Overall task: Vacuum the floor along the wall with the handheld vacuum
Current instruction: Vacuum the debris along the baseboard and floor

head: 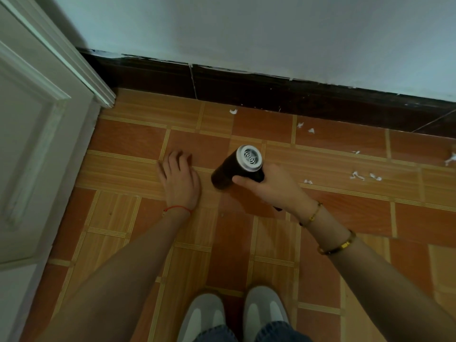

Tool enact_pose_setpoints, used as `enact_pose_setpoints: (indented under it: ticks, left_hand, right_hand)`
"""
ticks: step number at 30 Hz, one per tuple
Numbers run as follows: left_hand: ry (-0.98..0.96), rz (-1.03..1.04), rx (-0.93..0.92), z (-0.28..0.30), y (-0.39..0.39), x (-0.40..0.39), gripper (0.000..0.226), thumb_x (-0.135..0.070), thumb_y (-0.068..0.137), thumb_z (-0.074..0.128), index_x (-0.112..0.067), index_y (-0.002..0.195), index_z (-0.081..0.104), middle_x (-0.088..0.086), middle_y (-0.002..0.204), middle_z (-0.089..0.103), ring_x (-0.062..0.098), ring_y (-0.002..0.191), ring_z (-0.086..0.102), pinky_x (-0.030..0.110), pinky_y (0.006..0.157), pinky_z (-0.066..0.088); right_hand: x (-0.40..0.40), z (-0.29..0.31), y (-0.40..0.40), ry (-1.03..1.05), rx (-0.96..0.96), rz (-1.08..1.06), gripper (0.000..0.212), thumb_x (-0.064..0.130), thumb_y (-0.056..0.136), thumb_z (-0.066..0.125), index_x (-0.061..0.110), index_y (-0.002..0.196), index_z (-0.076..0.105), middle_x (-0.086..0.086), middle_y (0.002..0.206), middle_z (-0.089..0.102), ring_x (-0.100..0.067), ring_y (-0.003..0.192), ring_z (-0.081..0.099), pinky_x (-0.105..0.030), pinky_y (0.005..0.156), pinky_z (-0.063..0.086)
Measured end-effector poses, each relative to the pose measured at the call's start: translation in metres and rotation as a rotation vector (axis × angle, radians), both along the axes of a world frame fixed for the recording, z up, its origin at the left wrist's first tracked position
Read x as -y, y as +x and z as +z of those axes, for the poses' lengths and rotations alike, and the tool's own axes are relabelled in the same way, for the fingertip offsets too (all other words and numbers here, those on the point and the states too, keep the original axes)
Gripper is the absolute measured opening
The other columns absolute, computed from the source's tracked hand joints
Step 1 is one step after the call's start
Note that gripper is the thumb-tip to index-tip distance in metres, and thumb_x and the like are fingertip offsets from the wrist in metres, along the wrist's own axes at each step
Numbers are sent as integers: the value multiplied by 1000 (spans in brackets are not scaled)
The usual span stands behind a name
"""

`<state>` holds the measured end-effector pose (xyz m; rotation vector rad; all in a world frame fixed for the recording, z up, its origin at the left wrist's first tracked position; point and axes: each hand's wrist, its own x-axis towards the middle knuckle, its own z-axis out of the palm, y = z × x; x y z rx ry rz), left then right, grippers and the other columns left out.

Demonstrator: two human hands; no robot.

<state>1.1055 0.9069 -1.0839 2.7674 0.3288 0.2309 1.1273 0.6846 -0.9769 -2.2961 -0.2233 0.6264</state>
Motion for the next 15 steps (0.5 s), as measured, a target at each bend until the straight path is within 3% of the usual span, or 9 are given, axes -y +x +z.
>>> enact_pose_setpoints:
  ticks: [4, 8, 11, 15]
  left_hand:
    - [9, -48, -3, 0, 18, 3, 46, -26, 94, 34, -12, 135, 49, 13, 141, 47, 33, 134, 40, 59, 118, 20]
    - [43, -96, -20, -7, 28, 9, 48, -27, 96, 38, -12, 141, 47, 14, 145, 46, 34, 137, 38, 61, 118, 20]
    - [57, -95, -22, -11, 27, 10, 49, -27, 96, 41, -14, 143, 45, 13, 148, 44, 32, 140, 35, 60, 119, 17]
    - [51, -95, -26, -9, 27, 9, 50, -29, 96, 40, -15, 144, 44, 11, 149, 43, 31, 141, 34, 59, 119, 16]
  right_hand:
    - [4, -6, 14, 28, 128, -214, 39, 53, 88, 64, 19, 108, 62, 13, 70, 59, -3, 64, 56, -20, 58, 40]
    - [10, -19, 38, 82, 208, -352, 62, 52, 86, 66, 15, 135, 52, 0, 110, 70, -18, 92, 67, -24, 74, 54]
    - [10, -28, 58, 75, 266, -428, 66, 51, 86, 67, 10, 136, 52, -2, 120, 69, -15, 106, 65, -1, 70, 43]
    - [3, -34, 80, 116, 294, -503, 66, 52, 85, 67, 11, 136, 53, 0, 123, 67, -10, 111, 62, 4, 71, 38]
